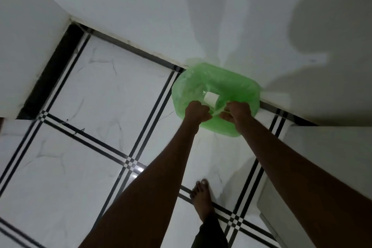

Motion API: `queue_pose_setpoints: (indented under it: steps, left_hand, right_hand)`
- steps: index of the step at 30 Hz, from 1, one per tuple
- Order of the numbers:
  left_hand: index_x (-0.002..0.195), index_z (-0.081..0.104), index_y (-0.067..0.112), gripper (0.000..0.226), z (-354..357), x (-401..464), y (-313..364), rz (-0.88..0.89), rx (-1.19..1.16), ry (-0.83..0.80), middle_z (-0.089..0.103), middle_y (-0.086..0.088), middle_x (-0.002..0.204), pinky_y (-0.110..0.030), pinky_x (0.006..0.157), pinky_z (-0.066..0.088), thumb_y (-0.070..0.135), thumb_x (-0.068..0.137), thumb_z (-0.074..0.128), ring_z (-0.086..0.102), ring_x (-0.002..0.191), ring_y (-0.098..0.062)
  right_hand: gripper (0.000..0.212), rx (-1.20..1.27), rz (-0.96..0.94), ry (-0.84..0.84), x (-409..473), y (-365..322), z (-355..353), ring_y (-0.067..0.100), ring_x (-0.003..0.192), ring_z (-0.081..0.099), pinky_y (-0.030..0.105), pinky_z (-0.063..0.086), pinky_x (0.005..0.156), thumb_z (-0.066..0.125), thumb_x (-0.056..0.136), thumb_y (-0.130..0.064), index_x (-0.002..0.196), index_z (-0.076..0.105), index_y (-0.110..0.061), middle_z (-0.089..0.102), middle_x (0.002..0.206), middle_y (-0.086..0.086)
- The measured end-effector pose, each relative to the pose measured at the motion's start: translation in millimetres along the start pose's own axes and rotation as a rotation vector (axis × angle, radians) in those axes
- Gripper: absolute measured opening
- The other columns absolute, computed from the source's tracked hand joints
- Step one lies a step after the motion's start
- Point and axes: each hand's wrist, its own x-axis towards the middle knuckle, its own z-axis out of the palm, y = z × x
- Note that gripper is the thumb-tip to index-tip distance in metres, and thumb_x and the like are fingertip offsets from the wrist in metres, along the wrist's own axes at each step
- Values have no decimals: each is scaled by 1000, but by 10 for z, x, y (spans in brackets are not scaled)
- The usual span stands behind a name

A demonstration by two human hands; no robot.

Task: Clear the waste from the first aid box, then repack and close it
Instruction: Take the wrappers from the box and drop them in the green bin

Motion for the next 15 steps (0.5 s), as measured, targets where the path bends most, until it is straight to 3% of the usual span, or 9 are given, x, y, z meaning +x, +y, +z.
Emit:
queue_pose_setpoints:
  steps: [2,4,6,8,10,14,15]
  left_hand:
    - [76,56,20,20,-11,-13,-47,9,1,-19,63,-8,94,-34,79,59,4,88,58,64,86,-24]
    - [81,64,13,4,-55,-147,-59,58,-11,-3,65,-9,84,-36,74,54,10,81,62,60,76,-25]
    - [97,70,5,25,-93,-348,-16,129,47,38,71,-10,90,-38,82,55,21,80,62,65,82,-27]
    - [110,70,10,38,-101,-659,108,210,163,74,74,-8,105,-39,92,55,31,79,60,68,97,-25]
    - [114,69,13,32,-53,-1129,305,298,225,97,73,-3,109,-31,90,52,28,87,61,66,100,-18]
    - [115,68,15,24,93,-1963,506,497,254,140,71,5,104,-1,72,43,24,94,61,65,95,-7]
    - [115,68,16,23,169,-2186,539,547,250,130,71,7,104,-1,73,44,24,94,61,66,96,-6]
  right_hand:
    - [30,-11,15,-49,-11,3,-3,26,70,64,43,59,80,60,89,-12,115,58,3,63,93,16]
    - [34,-247,-88,-50,-165,-26,-72,32,85,67,47,56,90,61,89,-20,114,63,3,67,101,18]
    - [34,-577,-314,-11,-473,-90,-197,34,103,66,39,52,94,62,88,-24,113,66,-2,70,110,17]
    - [31,-749,-524,23,-844,-120,-353,33,102,67,34,50,86,63,88,-22,113,63,-5,71,108,17]
    - [34,-794,-687,52,-1275,-204,-637,35,100,67,37,50,85,62,88,-21,117,59,-4,71,107,18]
    - [48,-752,-871,157,-1976,-364,-1244,40,108,62,47,50,94,59,88,-25,129,56,0,66,118,23]
    - [50,-730,-928,188,-2147,-398,-1421,40,107,62,47,50,93,57,86,-26,129,56,0,67,117,22]
